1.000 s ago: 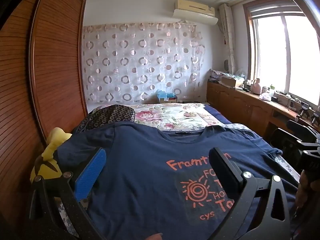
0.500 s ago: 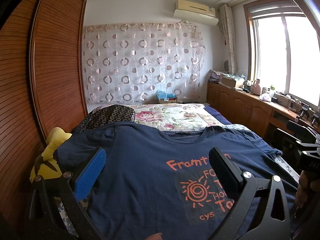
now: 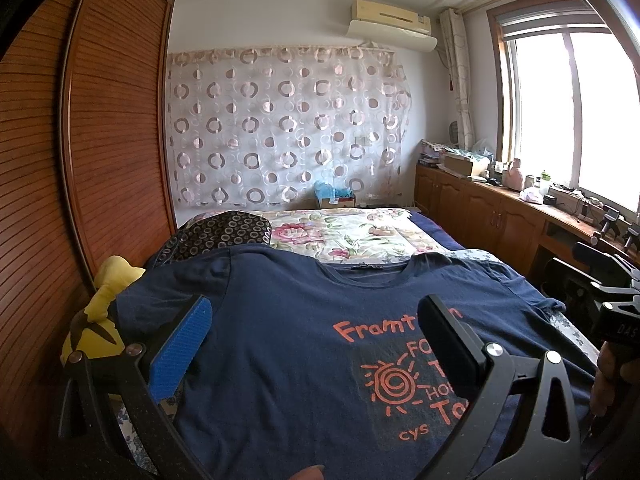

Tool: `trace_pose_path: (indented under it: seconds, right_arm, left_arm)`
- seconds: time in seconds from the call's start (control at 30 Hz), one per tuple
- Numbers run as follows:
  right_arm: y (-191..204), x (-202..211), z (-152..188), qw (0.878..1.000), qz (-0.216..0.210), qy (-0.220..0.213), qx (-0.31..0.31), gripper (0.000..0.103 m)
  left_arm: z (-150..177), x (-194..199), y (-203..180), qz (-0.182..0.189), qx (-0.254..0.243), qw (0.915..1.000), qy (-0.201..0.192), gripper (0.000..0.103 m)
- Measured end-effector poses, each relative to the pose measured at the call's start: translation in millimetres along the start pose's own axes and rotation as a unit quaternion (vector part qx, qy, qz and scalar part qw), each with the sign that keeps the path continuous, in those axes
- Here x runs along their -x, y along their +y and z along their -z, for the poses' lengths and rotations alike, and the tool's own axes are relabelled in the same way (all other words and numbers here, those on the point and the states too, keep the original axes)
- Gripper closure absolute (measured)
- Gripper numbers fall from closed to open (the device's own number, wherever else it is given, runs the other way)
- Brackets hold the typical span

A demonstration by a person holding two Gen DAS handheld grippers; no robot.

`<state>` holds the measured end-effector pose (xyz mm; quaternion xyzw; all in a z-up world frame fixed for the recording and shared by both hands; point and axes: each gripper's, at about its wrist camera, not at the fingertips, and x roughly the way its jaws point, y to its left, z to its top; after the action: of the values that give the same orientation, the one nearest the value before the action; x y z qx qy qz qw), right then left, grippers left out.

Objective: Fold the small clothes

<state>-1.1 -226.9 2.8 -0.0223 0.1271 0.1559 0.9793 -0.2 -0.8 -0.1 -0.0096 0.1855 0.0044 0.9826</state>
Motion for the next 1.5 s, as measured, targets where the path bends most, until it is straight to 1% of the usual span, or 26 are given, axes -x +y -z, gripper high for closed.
trace_pose_path:
  seconds: [0.13, 1.5]
  right_arm:
    - [-0.1, 0.0, 1.0, 1.0, -0.001, -0.001, 0.001, 0.0]
    - [5.1, -0.2, 2.8, 1.0, -0.005, -0.001, 0.0, 0.0]
  left_arm:
    - [2.5, 1.4, 7.2, -0.001, 0.0, 1.0, -0.001, 0.0]
    - [1.0, 1.8, 6.6, -0.001, -0.001, 1.0, -0.002, 0.0]
